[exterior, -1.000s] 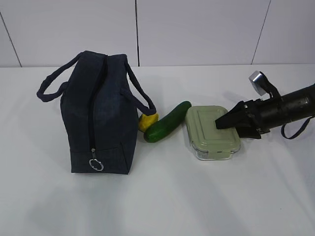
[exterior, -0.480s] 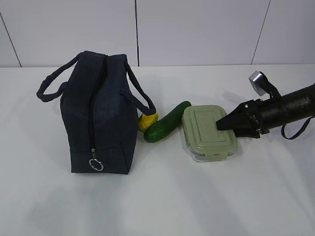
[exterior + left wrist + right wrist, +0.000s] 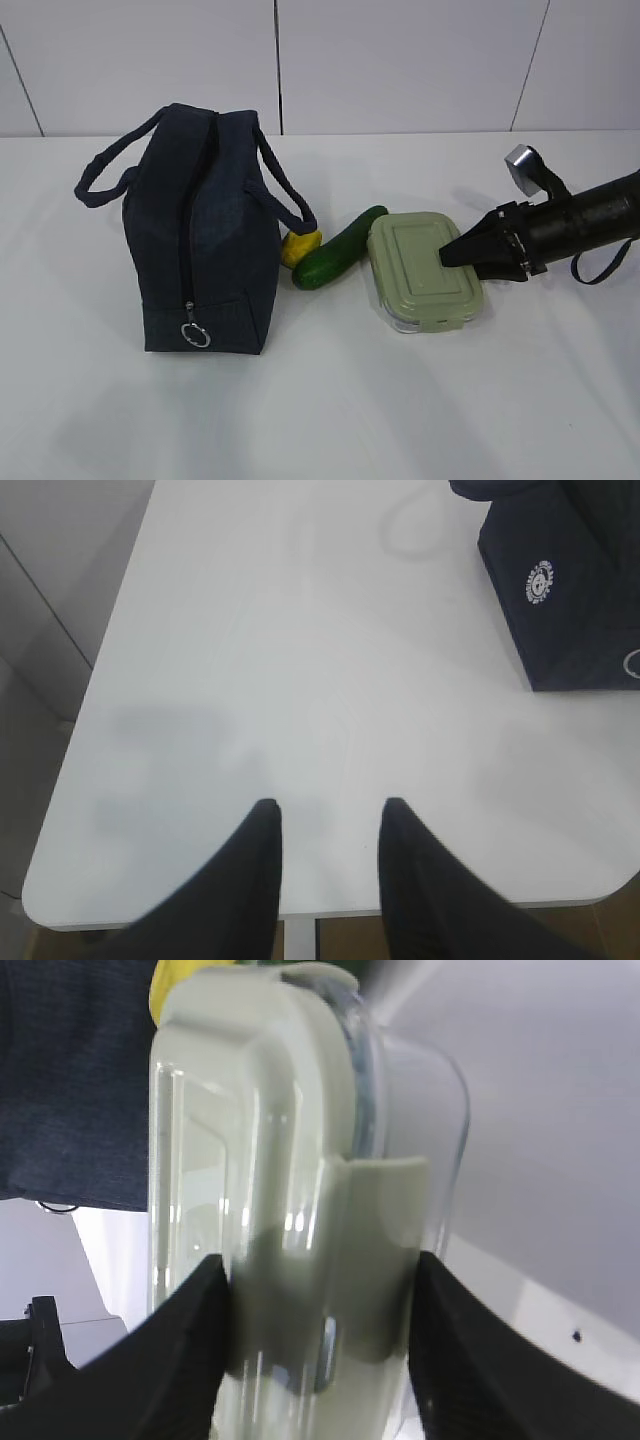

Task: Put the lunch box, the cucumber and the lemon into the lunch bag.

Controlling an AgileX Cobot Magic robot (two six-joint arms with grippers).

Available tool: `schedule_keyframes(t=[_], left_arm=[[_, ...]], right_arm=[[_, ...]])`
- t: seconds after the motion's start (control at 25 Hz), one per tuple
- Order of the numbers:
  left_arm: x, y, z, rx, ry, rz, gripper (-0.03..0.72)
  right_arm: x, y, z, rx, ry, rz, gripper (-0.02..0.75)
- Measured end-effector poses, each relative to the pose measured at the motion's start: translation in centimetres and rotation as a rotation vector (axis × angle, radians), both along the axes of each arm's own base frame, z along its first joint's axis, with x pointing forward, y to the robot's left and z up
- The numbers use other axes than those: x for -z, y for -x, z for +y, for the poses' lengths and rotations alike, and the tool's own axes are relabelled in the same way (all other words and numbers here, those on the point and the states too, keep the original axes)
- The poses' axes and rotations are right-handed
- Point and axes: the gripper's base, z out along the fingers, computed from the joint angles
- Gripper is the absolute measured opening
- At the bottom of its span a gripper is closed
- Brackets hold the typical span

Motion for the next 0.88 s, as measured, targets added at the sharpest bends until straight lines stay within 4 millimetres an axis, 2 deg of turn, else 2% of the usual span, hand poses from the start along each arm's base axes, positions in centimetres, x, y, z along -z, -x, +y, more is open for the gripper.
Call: schedule_keyframes(t=[0.56, 0.76, 0.88], left_arm=[[0.0, 0.0, 0.0, 0.000, 0.000, 0.000, 0.220], [0.0, -0.2, 0.0, 0.008, -0.002, 0.012, 0.220], [0.0, -1.3, -0.2, 0.020, 0.011, 0.082, 0.220]], right_arm=[[-0.3, -0.1, 0.0, 0.023, 0.003, 0.049, 0.370], [-2.4, -0.8, -0.4, 0.038, 0.077, -0.025, 0.368], [-3.7, -0.9, -0.5, 0.046, 0.087, -0.053, 0.368]])
